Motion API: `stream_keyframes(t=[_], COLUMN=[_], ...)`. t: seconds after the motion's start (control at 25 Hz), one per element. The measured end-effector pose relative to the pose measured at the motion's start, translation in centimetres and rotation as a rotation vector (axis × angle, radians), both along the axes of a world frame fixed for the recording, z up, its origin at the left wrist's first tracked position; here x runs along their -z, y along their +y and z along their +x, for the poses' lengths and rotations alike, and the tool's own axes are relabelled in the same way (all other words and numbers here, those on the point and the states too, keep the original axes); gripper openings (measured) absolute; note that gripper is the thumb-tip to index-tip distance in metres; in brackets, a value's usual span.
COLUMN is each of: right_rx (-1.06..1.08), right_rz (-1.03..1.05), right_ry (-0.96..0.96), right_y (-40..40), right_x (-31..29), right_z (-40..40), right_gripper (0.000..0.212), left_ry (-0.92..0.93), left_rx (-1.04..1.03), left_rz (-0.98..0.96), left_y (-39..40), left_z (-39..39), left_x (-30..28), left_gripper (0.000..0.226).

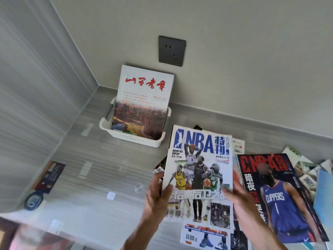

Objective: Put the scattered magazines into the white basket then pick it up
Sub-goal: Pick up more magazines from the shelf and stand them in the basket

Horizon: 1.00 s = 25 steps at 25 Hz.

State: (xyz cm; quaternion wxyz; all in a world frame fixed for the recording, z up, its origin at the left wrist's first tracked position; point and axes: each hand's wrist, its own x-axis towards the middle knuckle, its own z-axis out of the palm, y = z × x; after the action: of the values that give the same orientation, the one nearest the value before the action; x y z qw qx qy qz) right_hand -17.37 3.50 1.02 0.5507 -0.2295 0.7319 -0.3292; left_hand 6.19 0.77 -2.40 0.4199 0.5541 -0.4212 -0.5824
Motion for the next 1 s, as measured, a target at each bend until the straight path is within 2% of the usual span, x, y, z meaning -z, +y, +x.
stream_keyframes(t=[0.16, 0.28, 0.36, 0.44, 0.56, 0.68, 0.8, 0.92, 1.0], right_rx=[0.009, -0.073, -0.12, -0.142, -0.185, -0.198, -0.187, -0.137, -0.093], right_rz=[-0.208, -0.406, -0.532, -0.607, -0.571, -0.439, -0.361, -0.271, -0.269], right_ry=[-0.02, 0.04, 0.112, 0.165, 0.241, 0.267, 0.261, 0.226, 0.202], right_y=[-5.2, -12.3, -17.2, -21.4, -25.2, -26.4, -26.0, -26.7, -26.5], right_x=[-2.5, -5.0, -6.8, -7.3, -5.9, -3.0, -0.5, 0.0, -0.3], right_z=[2.8, 5.9, 8.4, 10.7, 13.4, 15.1, 15.4, 14.8, 14.0], right_gripper=[0.027, 0.033, 0.033, 0.026, 0.023, 0.026, 0.024, 0.029, 0.026], left_ry=[0.056, 0.03, -0.08, -0.285, -0.619, -0.697, -0.81, -1.1, -1.25], left_rx=[-0.019, -0.059, -0.143, -0.231, -0.262, -0.22, -0.181, -0.056, -0.055], left_rz=[-0.167, -0.284, -0.358, -0.405, -0.335, -0.159, -0.155, -0.162, -0.101], left_y=[-5.5, -11.7, -16.5, -21.3, -26.2, -27.8, -27.2, -27.8, -28.2], left_z=[3.7, 7.0, 9.5, 11.8, 14.5, 15.5, 15.8, 16.4, 16.0], left_x=[-4.2, -6.9, -8.1, -9.0, -8.8, -6.8, -4.5, -3.9, -4.4], left_gripper=[0.032, 0.028, 0.025, 0.022, 0.018, 0.019, 0.014, 0.006, 0.016])
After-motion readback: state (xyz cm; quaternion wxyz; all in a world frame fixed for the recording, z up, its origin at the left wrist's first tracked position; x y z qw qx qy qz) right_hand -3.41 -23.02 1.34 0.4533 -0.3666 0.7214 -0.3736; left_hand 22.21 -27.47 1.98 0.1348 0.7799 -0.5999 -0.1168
